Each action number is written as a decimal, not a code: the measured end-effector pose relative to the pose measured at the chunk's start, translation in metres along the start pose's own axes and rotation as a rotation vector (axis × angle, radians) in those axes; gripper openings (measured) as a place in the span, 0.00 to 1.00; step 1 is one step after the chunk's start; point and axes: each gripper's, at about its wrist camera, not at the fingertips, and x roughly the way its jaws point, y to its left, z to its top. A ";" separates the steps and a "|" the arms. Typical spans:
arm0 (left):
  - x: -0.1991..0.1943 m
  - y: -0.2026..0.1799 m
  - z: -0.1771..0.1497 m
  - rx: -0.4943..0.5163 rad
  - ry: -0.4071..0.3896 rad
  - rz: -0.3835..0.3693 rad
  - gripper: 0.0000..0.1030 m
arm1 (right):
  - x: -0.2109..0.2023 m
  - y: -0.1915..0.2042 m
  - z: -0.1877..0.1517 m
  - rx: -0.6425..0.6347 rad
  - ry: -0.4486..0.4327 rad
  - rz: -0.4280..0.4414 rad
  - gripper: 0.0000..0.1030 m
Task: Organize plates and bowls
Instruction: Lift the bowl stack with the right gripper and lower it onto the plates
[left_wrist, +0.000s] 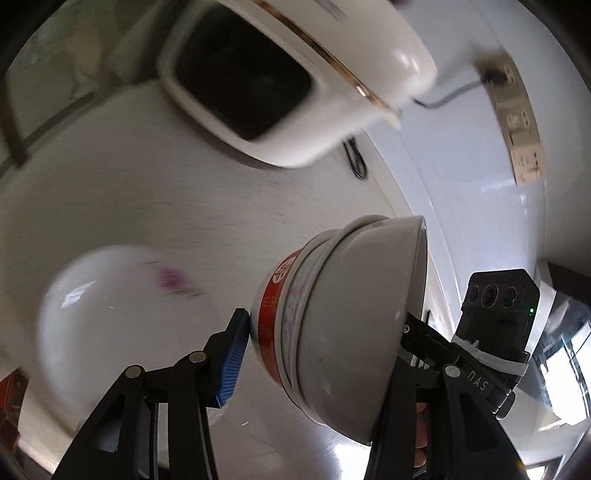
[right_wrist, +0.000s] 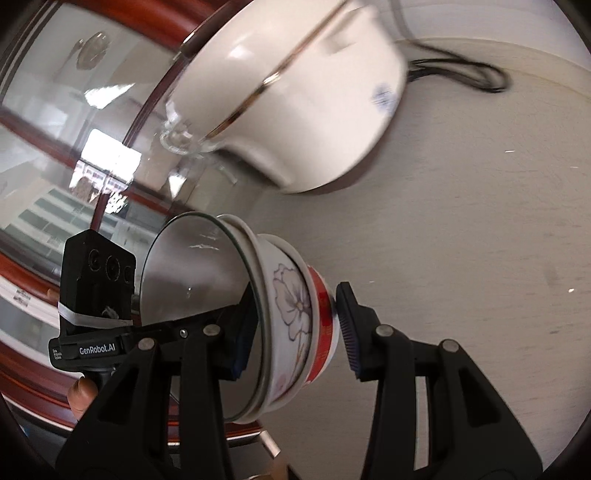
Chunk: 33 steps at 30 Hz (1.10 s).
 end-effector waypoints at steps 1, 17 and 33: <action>-0.007 0.006 -0.001 -0.009 -0.007 0.009 0.47 | 0.008 0.008 -0.001 -0.009 0.010 0.008 0.44; -0.035 0.094 -0.022 -0.132 -0.003 0.056 0.47 | 0.091 0.036 -0.026 -0.002 0.154 0.025 0.44; -0.071 0.061 -0.042 0.095 -0.157 0.200 0.69 | 0.067 0.061 -0.030 -0.179 0.007 -0.126 0.46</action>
